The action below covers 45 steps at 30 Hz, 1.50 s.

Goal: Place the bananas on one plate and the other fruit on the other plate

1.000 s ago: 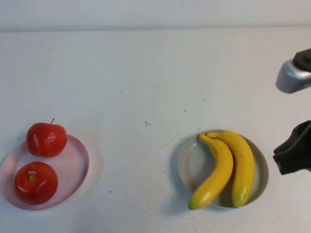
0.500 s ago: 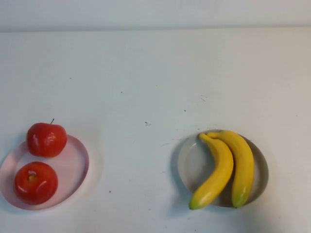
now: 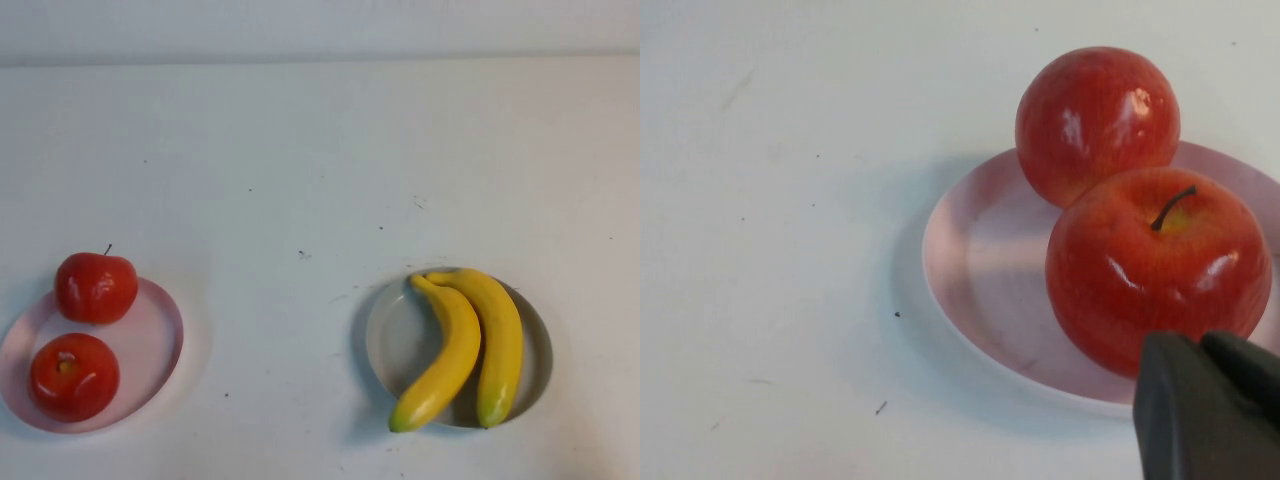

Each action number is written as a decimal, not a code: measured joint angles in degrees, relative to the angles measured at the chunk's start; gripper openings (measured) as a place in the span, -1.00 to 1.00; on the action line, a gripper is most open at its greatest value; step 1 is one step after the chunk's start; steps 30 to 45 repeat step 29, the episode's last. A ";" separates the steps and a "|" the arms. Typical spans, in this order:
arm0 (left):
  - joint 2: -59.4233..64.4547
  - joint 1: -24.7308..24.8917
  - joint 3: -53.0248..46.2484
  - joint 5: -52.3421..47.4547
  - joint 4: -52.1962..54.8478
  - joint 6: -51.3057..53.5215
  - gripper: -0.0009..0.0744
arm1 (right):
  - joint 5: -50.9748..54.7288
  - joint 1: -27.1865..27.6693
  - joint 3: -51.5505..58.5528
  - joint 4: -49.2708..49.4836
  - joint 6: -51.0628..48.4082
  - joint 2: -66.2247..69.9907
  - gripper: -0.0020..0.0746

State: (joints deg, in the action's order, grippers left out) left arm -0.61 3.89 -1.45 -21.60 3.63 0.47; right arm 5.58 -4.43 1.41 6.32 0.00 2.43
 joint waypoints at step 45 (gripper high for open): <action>-0.03 0.00 0.00 0.00 0.00 0.00 -0.97 | 14.57 0.00 0.00 -2.54 0.00 -2.84 -0.99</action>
